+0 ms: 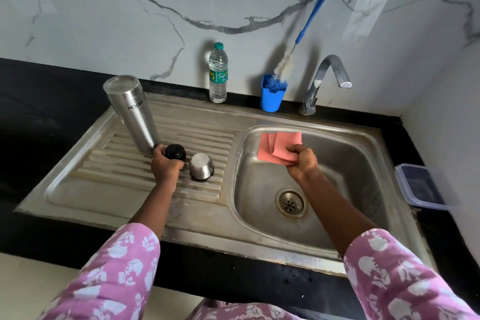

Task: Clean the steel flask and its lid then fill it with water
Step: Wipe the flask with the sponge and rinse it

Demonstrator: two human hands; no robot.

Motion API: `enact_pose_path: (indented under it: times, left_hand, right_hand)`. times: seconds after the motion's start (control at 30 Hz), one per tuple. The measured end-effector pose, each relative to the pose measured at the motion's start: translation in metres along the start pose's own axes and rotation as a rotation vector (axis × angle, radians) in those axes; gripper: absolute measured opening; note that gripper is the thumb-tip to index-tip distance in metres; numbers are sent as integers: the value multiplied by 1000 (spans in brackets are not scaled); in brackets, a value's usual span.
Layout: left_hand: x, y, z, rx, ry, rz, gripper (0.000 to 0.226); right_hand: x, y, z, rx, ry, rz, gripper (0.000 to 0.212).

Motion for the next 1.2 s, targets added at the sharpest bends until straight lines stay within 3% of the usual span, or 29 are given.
enact_pose_path:
  times: [0.13, 0.2, 0.37, 0.47, 0.6, 0.77, 0.97, 1.07, 1.2]
  left_hand:
    - [-12, -12, 28, -138, -355, -79, 45]
    - [-12, -23, 44, -205, -465, -129, 53]
    - [25, -52, 55, -246, -343, -164, 114]
    - [32, -62, 49, -178, -268, -136, 107]
    - [32, -63, 51, -172, -319, -109, 87]
    - [22, -89, 52, -230, -334, -175, 81]
    - [-20, -144, 16, -754, -106, -208, 79]
    - [-55, -167, -19, -1004, 51, -182, 68]
    - [-100, -169, -64, -1121, 129, -58, 60]
  right_hand:
    - [-1, 0, -1, -6, -8, -12, 25]
    - [-3, 0, -3, 0, 5, -18, 25]
    - [-7, 7, -5, -17, 50, -28, 24]
    - [-8, 8, -2, -21, 71, -34, 28]
    - [-8, 14, 2, -30, 91, -31, 25]
    - [-11, 30, 2, -78, 70, 44, 22]
    - [-28, 49, -20, -363, 168, 321, 25]
    - [-46, 67, -41, -697, 287, 572, 38]
    - [-71, 84, -58, -1186, 236, 946, 34]
Point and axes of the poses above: each hand's wrist, its own x-axis towards the middle knuckle, its own z-axis out of the back of the hand, y = z × x, the point moved 5 cm from there along x, towards the middle knuckle, and after that the axes turned 1 degree about x, right-handed, at the moved point
